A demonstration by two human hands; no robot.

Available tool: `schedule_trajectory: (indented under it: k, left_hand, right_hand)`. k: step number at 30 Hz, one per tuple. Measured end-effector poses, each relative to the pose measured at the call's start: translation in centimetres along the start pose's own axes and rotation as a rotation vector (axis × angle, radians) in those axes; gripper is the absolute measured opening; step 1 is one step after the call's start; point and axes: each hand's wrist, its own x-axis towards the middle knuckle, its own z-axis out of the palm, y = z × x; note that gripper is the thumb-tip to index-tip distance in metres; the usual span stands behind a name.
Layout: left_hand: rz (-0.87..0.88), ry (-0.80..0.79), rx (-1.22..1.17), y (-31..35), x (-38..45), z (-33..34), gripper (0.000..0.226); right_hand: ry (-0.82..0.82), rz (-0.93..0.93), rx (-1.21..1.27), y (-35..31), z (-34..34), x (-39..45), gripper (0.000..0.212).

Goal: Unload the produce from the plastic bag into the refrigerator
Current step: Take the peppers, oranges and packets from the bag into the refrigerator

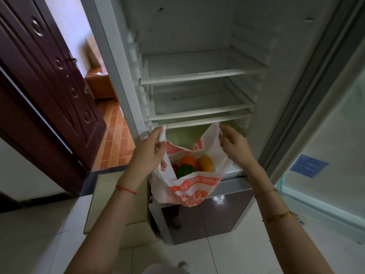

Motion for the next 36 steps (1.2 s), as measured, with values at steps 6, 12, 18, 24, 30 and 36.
schedule_trajectory:
  k: [6, 12, 18, 24, 30, 36]
  left_hand:
    - [0.005, -0.016, -0.020, -1.5, -0.3, 0.7, 0.042]
    - [0.006, -0.012, -0.059, -1.0, -0.5, 1.5, 0.042]
    - [-0.060, 0.059, -0.068, 0.1, -0.8, 2.3, 0.045]
    - [-0.124, 0.163, -0.033, 0.8, -1.6, 3.1, 0.047]
    - [-0.145, 0.252, 0.026, 1.2, -2.5, 4.6, 0.046]
    - [-0.182, 0.243, 0.082, 1.8, -2.7, 5.5, 0.047]
  right_hand:
    - [0.286, -0.072, -0.428, 0.4, 1.9, -0.3, 0.025]
    - [0.149, -0.590, -0.417, -1.0, 3.6, -1.2, 0.020]
    - [-0.632, -0.295, -0.559, 0.5, 4.5, 0.3, 0.030]
    - [-0.795, 0.014, -0.995, 6.0, 3.4, 2.6, 0.070]
    - [-0.409, -0.036, -0.987, 8.6, 2.8, 4.6, 0.073]
    - [-0.200, -0.522, -0.493, 6.9, 3.4, 3.9, 0.025]
